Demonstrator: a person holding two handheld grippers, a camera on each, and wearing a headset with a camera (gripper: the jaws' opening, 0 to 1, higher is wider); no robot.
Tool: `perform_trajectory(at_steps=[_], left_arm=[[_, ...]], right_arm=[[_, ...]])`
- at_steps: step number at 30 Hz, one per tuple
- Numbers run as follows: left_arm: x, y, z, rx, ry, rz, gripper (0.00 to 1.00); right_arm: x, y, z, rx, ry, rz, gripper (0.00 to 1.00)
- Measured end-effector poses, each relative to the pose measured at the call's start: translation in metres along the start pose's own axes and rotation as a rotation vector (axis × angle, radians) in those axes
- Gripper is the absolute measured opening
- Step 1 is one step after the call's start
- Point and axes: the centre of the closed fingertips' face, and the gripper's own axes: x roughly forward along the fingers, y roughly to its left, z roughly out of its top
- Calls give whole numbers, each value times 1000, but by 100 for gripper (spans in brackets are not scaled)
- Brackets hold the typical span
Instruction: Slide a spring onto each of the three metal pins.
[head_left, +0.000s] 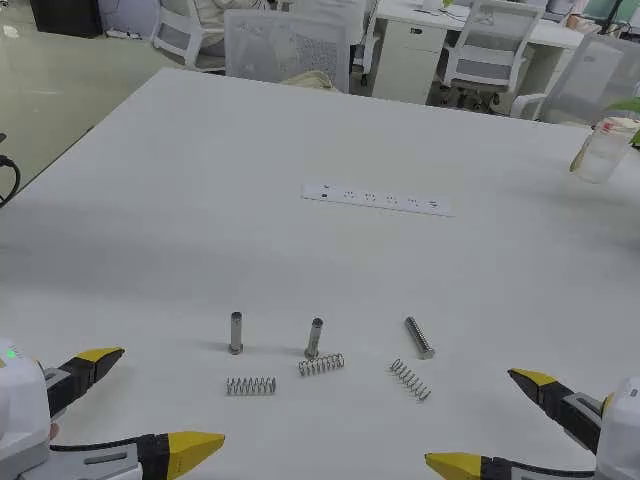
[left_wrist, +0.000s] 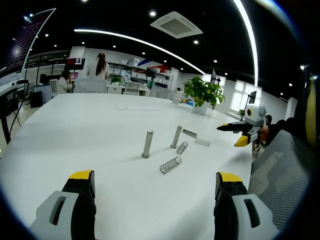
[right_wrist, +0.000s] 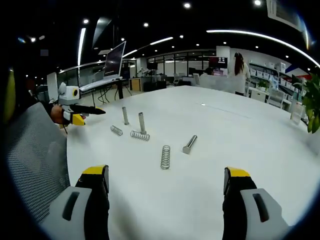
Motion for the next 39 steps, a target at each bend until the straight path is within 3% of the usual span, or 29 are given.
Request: perform_trajectory(at_steps=[39], left_arm=[[-1,-3,-3,-4,1,7,98]], right_arm=[[1,3,-4,-1,10,7,89]])
